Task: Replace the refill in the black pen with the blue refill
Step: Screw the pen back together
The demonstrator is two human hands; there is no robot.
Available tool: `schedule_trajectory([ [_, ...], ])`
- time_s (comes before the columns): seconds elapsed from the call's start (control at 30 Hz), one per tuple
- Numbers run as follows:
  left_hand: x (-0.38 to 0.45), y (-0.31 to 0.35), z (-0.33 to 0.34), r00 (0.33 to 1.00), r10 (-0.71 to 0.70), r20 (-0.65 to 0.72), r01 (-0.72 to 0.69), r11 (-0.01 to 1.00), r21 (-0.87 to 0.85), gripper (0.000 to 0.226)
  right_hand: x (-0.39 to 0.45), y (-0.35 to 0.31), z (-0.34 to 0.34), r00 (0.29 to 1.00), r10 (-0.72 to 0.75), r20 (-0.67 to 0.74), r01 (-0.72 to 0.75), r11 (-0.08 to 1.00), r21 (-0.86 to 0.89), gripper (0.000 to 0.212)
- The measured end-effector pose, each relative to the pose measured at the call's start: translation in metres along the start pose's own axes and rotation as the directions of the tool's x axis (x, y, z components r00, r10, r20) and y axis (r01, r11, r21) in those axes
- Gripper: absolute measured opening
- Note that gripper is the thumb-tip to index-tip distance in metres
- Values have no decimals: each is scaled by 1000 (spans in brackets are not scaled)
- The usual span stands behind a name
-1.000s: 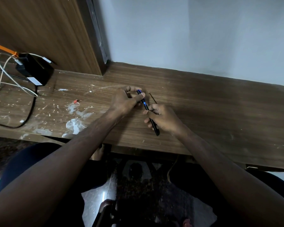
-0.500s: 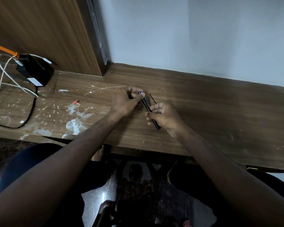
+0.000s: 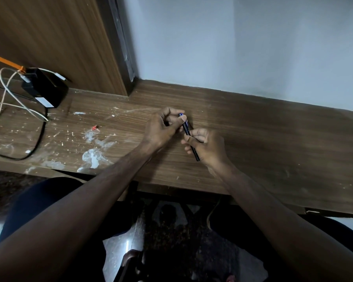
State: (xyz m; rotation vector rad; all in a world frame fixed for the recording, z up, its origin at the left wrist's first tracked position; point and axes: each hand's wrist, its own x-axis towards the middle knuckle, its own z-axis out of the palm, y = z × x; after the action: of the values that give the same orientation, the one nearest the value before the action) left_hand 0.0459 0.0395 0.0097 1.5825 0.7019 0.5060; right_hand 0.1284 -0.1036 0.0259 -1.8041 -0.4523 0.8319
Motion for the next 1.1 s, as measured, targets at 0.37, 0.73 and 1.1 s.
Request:
schedule_trajectory([
  [0.37,-1,3,10,981,-163,109,172,981,-84,18,27,-11,-28,983,-169,-73,105,839,-534,9],
  [0.73,-7,4,15,959,-249,134,175,894,413,33,34,11,-21,999,53,13,-46,942,-333,23],
  [1.1,-14,12,11,976,-178,126,78,825,559,25,36,16,-8,996,89,-2,-88,987,-137,14],
])
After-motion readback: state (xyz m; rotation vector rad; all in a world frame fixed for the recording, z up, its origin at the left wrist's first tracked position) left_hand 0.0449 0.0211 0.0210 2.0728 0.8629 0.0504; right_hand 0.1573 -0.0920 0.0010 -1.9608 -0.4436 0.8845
